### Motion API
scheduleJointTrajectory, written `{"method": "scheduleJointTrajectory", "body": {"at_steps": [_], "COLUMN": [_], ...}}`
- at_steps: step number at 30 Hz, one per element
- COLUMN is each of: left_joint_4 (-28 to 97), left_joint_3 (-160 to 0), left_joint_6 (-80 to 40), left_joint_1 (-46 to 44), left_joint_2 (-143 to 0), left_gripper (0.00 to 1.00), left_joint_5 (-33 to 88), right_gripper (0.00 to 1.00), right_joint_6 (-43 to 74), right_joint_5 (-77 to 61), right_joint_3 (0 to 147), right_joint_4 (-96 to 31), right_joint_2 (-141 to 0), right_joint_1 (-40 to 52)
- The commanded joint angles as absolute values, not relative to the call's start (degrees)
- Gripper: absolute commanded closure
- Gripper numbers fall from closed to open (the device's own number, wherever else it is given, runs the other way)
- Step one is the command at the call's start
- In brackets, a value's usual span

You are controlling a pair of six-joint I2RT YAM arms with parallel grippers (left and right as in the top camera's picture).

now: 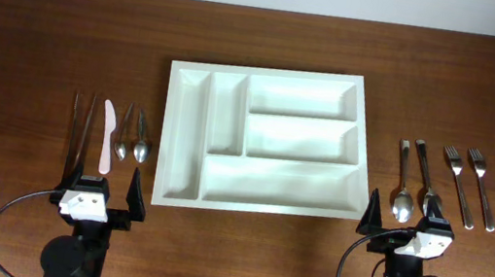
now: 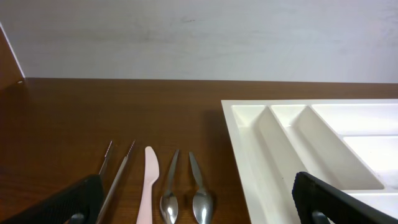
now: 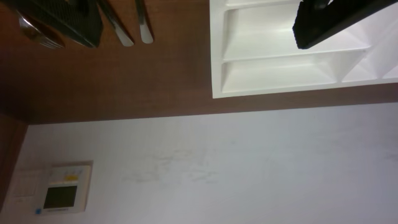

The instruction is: Pack container

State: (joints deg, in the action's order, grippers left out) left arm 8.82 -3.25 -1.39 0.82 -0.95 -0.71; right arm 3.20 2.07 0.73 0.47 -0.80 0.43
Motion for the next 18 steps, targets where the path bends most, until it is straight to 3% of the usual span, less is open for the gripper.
{"method": "scheduleJointTrajectory", "body": {"at_steps": [1, 18], "left_joint_4": [8.75, 8.75], "left_joint_3": [-2.46, -2.46], "left_joint_6": [-1.93, -1.93], "left_joint_1": [0.8, 0.8], "left_joint_2": [-0.38, -0.4], "left_gripper": [0.01, 0.01], "left_joint_5": [-1.3, -1.3], "right_gripper": [0.01, 0.01], "right_joint_6": [3.27, 6.44], "right_joint_5": [1.98, 1.93], "right_joint_3": [0.32, 0.32], "right_joint_4": [0.64, -0.21], "right_joint_2": [-0.21, -0.21], "right_joint_1": [0.75, 0.73]}}
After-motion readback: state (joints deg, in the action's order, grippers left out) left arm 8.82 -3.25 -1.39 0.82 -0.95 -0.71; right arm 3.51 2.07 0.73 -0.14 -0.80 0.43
